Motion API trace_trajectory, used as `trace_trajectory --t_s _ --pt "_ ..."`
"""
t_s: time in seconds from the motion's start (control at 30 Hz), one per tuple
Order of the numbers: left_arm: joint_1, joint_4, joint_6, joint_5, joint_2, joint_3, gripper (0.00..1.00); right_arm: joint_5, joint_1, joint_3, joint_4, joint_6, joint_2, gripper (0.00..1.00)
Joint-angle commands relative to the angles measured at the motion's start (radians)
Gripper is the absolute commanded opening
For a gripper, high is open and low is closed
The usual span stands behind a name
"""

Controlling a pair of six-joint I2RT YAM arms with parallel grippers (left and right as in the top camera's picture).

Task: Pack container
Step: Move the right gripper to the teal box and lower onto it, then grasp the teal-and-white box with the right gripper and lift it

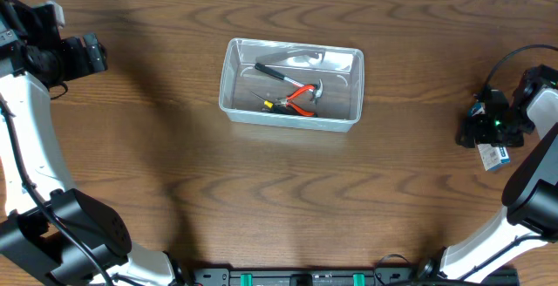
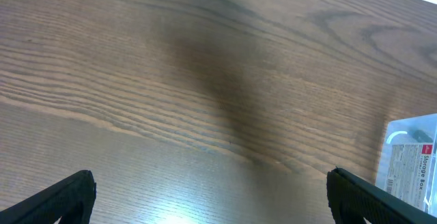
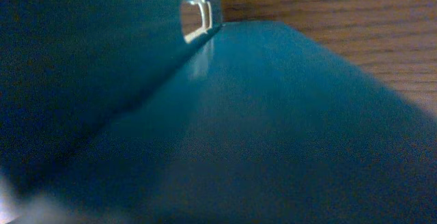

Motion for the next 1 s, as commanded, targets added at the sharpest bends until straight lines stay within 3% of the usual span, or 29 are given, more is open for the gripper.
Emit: trace_trajectory --t_s 0.0,0.1,0.23,0.43,0.7,0.97 --pt "0.000 -0.003 -0.006 0.012 0.000 0.014 0.98 0.004 0.005 -0.003 0.002 -0.005 -0.003 0.79" --pt "0.000 -0.003 -0.006 0.013 0.000 0.014 0.98 0.014 0.005 -0.003 0.008 0.002 -0.003 0.70" --pt "0.000 -0.003 -0.006 0.012 0.000 0.014 0.98 0.014 0.005 -0.003 0.011 0.003 -0.003 0.45" --pt "0.000 -0.003 -0.006 0.012 0.000 0.014 0.98 0.012 0.017 0.009 0.024 0.071 -0.003 0.25" --pt "0.000 -0.003 -0.006 0.012 0.000 0.014 0.98 0.013 0.132 0.186 -0.051 0.096 -0.003 0.24" --pt "0.000 -0.003 -0.006 0.013 0.000 0.014 0.98 0.019 0.353 0.572 -0.155 0.152 -0.003 0.25"
